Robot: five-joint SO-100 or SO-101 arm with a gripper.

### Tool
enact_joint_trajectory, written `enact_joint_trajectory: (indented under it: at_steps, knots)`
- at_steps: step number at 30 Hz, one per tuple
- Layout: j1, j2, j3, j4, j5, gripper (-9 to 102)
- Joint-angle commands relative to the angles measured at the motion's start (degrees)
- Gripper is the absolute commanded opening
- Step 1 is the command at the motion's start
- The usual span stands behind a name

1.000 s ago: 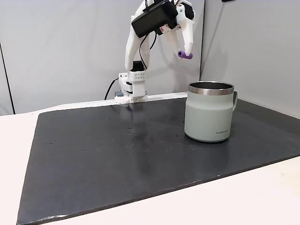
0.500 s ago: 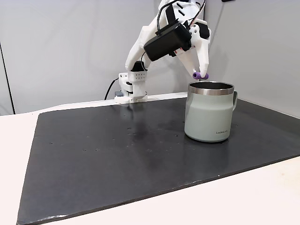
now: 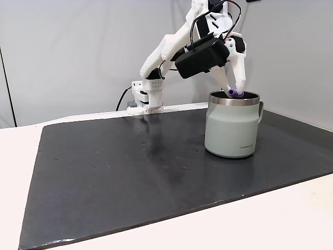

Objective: Grasp a pengrip and put it in the cup.

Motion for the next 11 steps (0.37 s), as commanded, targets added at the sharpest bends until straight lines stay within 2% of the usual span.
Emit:
enact_joint_trajectory:
  at_steps: [1, 3, 11]
  knots:
    - [0.62, 0.97, -3.69, 0.53, 0.53, 22]
    - [1.14, 0.88, -4.31, 0.7, 1.14, 25]
    - [1.49, 0.88, -5.98, 2.37, 1.05, 25]
